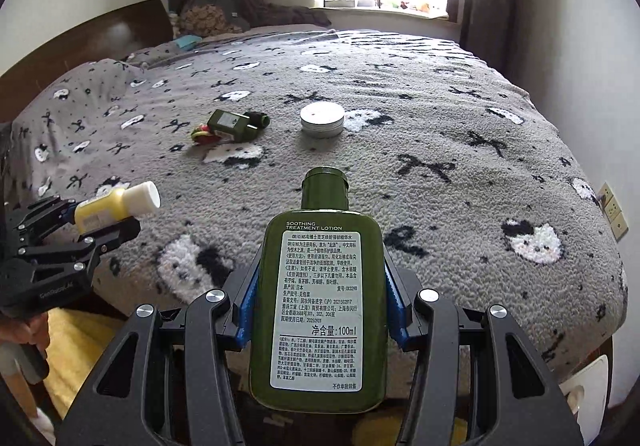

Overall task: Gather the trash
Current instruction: 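Lower both held bottles into the bin and open both grippers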

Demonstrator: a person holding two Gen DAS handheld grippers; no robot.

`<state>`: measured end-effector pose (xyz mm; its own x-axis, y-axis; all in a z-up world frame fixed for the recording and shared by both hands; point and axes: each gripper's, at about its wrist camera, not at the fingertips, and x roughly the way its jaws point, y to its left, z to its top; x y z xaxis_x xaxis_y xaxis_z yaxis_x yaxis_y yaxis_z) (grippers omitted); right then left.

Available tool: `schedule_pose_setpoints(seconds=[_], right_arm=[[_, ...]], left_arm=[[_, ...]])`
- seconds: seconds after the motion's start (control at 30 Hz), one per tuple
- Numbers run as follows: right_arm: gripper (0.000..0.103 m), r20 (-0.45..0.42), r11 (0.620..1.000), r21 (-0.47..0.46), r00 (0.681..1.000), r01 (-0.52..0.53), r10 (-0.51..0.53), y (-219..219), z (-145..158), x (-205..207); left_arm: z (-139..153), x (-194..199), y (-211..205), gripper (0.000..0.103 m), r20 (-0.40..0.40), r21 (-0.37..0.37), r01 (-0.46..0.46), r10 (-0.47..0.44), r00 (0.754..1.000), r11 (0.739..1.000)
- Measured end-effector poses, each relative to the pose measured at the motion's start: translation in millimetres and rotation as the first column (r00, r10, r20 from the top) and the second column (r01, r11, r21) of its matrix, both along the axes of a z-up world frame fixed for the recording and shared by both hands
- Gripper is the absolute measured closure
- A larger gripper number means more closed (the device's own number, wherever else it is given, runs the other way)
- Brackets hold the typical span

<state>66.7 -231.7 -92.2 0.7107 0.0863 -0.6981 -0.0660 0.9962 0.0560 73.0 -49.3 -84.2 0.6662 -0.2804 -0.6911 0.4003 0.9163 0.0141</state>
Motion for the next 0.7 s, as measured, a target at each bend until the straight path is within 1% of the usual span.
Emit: schedule_pose_setpoints(seconds=[0.1,0.2,0.33,0.43,0.57,0.7], right_arm=[[0.052,0.004,1.000,-0.001,1.000,-0.016,0.016,3.7,-0.7,-19.6],[0.052,0.011,0.999,-0.024,1.000,-0.025,0.026,10.6,-2.7,-40.1],[0.052,0.006,0.998,-0.004,0.998,-0.055,0.055,18.6,-8.6,-62.9],[0.052,-0.011,0.997,0.016,0.997,-0.073,0.073,21.6,-15.3,-76.4],[0.052,-0.056,0.994,0.045,0.994,-0.095,0.098,28.8,-29.0,-89.3],[0.052,-0.133,0.989,0.075,0.982,-0.125,0.134,38.5,-50.0,-98.3]], left_arm=[[1.4,-20.4,8.4,0.053,0.008,-0.008,-0.003,0.003,1.000,1.000],[0.6,-39.4,15.4,0.053,0.006,-0.023,0.004,-0.004,1.000,1.000],[-4.7,-62.6,22.0,0.053,-0.001,-0.028,0.006,-0.006,1.000,1.000],[-13.9,-78.3,24.1,0.053,-0.012,-0.016,0.002,-0.002,1.000,1.000],[-32.9,-94.5,27.0,0.053,-0.062,-0.013,0.006,-0.007,0.998,1.000],[-59.2,-104.9,29.0,0.053,-0.130,0.001,0.006,-0.006,0.992,1.000]])
